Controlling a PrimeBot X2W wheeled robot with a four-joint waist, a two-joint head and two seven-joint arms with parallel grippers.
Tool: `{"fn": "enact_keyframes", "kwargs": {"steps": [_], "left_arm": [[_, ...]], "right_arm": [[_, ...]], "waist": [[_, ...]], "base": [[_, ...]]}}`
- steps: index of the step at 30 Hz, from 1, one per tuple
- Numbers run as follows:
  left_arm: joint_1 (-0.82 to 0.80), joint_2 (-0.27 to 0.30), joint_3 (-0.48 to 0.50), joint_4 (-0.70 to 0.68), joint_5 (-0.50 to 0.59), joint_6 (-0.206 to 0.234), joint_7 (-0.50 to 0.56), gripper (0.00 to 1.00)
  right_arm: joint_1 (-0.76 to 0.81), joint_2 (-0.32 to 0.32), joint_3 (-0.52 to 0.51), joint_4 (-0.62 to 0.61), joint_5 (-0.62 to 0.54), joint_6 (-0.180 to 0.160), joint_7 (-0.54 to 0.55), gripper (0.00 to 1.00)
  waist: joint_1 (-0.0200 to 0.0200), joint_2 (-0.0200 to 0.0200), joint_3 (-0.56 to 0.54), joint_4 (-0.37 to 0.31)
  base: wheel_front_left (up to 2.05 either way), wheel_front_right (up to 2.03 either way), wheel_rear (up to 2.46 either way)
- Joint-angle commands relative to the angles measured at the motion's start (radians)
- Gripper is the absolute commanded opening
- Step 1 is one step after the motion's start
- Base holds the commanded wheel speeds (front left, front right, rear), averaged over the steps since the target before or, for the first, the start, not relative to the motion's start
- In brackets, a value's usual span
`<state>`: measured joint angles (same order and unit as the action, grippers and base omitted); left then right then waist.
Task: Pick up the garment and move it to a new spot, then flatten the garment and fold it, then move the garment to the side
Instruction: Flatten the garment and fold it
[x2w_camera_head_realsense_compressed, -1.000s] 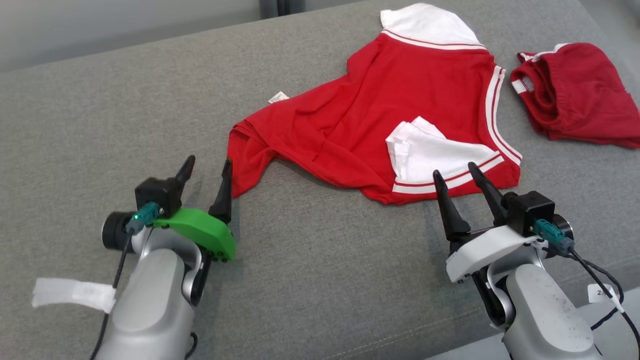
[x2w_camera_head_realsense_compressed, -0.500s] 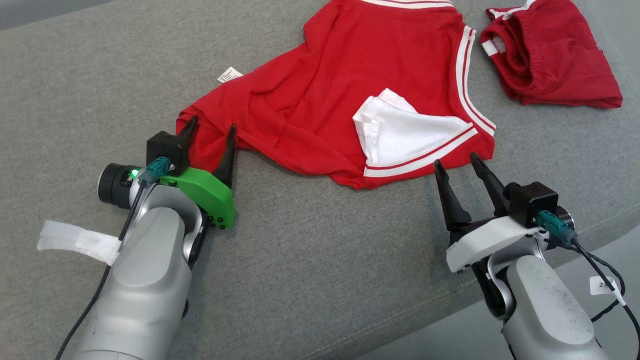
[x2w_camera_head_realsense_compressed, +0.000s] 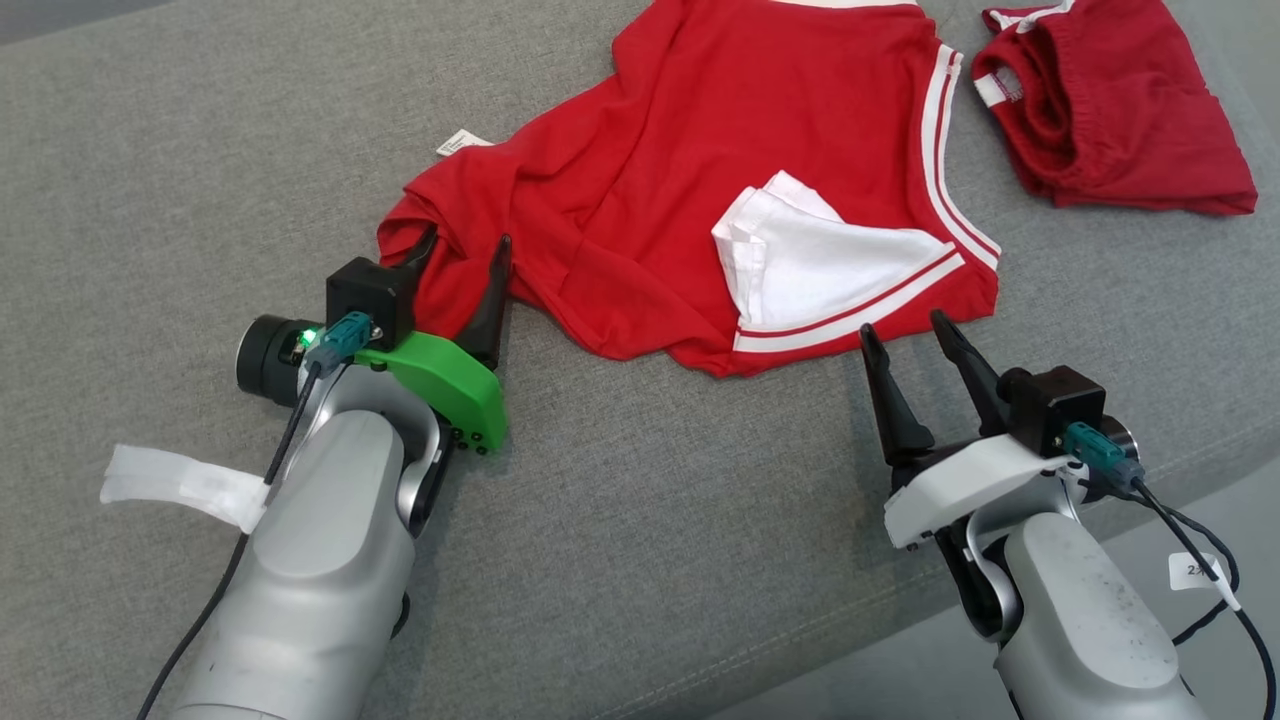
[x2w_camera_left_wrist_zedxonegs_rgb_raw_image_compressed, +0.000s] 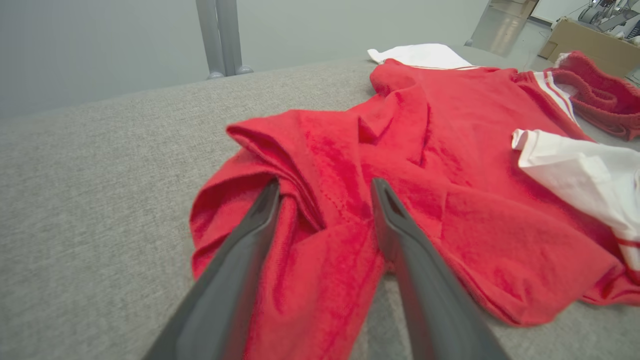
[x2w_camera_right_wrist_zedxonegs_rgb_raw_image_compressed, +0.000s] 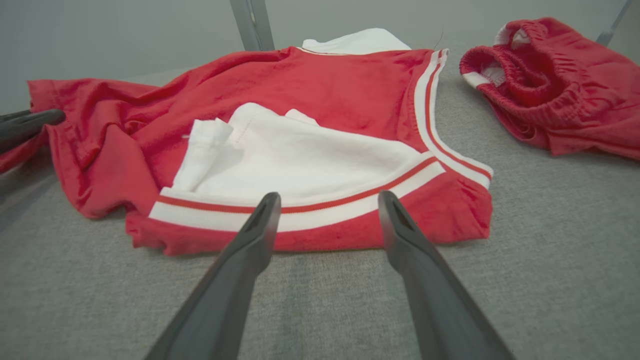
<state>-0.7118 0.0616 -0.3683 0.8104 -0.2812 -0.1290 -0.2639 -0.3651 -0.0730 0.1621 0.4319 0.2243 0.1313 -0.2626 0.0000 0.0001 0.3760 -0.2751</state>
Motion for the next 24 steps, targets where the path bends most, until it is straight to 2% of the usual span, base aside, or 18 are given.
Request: {"fn": "enact_keyframes", "kwargs": {"steps": [1, 2, 3, 4, 9, 14, 18, 24], "left_arm": [[-0.010, 0.004, -0.010, 0.014, -0.010, -0.003, 0.000, 0.62], [-0.022, 0.007, -0.011, 0.017, -0.010, -0.003, 0.000, 0.43], [-0.033, 0.009, -0.006, 0.015, -0.014, -0.003, 0.000, 0.15], [-0.040, 0.010, -0.003, 0.008, -0.014, -0.003, 0.000, 0.00], [-0.041, 0.017, 0.009, 0.004, -0.011, -0.003, 0.000, 0.00], [-0.054, 0.051, 0.091, -0.028, -0.008, 0.017, 0.000, 0.00], [-0.027, 0.086, 0.152, -0.042, 0.002, 0.037, 0.000, 0.00], [0.038, 0.101, 0.214, -0.036, 0.000, 0.051, 0.000, 0.00]], "right_arm": [[-0.011, 0.001, 0.004, 0.007, -0.003, -0.001, -0.003, 1.00], [-0.012, 0.001, 0.006, 0.009, -0.001, -0.001, -0.003, 1.00], [-0.012, 0.002, 0.008, 0.011, -0.001, -0.001, -0.003, 1.00], [-0.011, 0.003, 0.007, 0.013, 0.001, -0.001, -0.003, 1.00], [-0.002, 0.004, 0.001, 0.017, -0.002, -0.001, -0.003, 1.00], [0.011, 0.005, -0.013, 0.022, -0.003, -0.001, -0.003, 1.00], [0.018, -0.001, -0.026, 0.021, -0.004, -0.001, -0.003, 1.00], [0.036, -0.008, -0.034, 0.031, -0.002, -0.001, -0.003, 1.00]], "waist": [[0.0000, -0.0001, -0.002, -0.002], [0.0000, -0.0001, -0.002, -0.004], [0.0000, -0.0001, -0.003, -0.006], [0.0000, -0.0001, -0.004, -0.007], [0.0000, -0.0001, -0.009, -0.013], [0.0000, -0.0001, -0.018, 0.000], [0.0000, -0.0001, -0.027, 0.031], [0.0000, -0.0001, -0.056, 0.096]], "base": [[0.00, 0.00, 0.00], [0.00, 0.00, 0.00], [0.00, 0.00, 0.00], [0.00, 0.00, 0.00], [0.00, 0.00, 0.00], [0.00, 0.00, 0.00], [0.00, 0.00, 0.00], [0.00, 0.00, 0.00]]}}
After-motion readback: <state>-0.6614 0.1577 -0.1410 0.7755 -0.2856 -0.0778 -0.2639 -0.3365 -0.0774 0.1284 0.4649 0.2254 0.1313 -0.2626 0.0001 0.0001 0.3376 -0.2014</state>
